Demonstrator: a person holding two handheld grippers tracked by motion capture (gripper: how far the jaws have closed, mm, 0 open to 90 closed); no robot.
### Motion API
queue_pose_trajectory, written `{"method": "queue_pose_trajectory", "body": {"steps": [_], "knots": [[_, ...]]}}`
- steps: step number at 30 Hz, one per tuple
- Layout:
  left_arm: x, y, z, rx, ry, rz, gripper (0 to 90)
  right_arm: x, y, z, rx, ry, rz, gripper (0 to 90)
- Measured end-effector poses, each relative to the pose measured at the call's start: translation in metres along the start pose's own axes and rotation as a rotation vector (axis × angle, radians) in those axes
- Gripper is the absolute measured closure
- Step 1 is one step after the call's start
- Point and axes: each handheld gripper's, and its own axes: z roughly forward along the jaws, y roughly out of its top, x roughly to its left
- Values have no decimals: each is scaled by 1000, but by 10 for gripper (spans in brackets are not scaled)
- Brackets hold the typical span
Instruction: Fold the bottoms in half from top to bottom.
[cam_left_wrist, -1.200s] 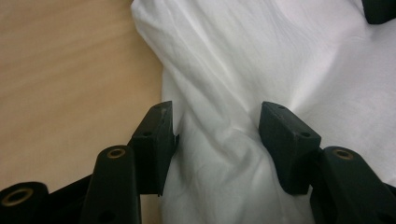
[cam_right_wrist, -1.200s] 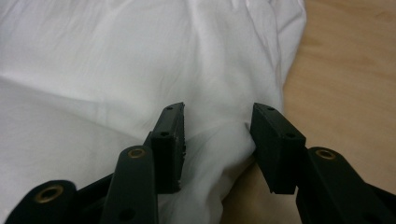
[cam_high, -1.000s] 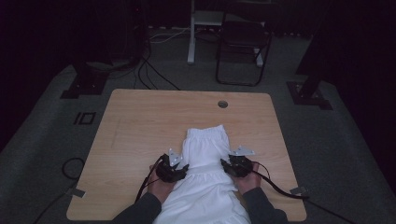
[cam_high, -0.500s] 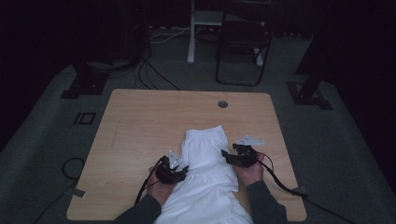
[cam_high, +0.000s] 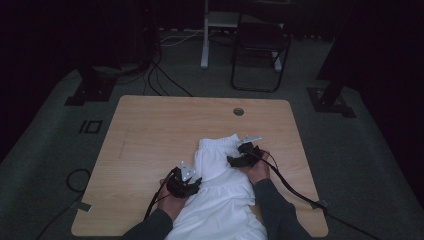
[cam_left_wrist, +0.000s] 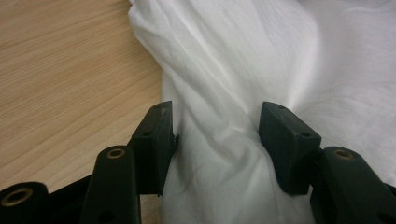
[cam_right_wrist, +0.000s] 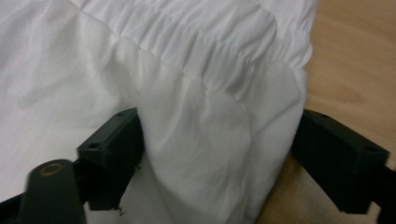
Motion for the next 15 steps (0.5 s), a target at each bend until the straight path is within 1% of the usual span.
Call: {"method": "queue_pose_trajectory", "body": {"steps": [1, 2, 3, 6, 7, 8, 9, 10, 11, 12, 13, 14, 15], "knots": [[0, 0, 0, -1, 1, 1, 458, -1, 1, -2, -1, -5, 11, 455], [-1, 0, 0, -1, 2, 1, 457, -4, 3, -3, -1, -2, 28, 545], [-1, 0, 0, -2, 2, 0, 457, -5, 3, -3, -4, 4, 38, 603], [-1, -2, -3, -2, -5, -9, 454, -10, 5, -2, -8, 24, 55, 736], [-1, -2, -3, -2, -5, -9, 454, -10, 4, -2, -9, 29, 64, 764], [0, -3, -4, -2, -13, -21, 454, -10, 4, -2, -9, 29, 64, 764], [5, -4, -5, 0, -45, -59, 450, -11, 3, -2, -20, 52, 84, 804], [5, -4, -5, 0, -45, -59, 446, -11, 3, -2, -20, 52, 84, 804], [15, -4, -6, 1, -94, -109, 445, -11, 3, -2, -24, 53, 83, 819], [19, -2, -7, -7, -95, -108, 445, -10, 2, -2, -25, 47, 81, 824], [22, 1, -9, -13, -87, -97, 442, -8, 2, -2, -24, 39, 75, 828], [26, 8, -11, -36, -74, -93, 442, -7, 3, -2, -24, 32, 72, 831], [29, 13, -13, -50, -82, -98, 430, -6, 3, -2, -22, 23, 65, 832]]}}
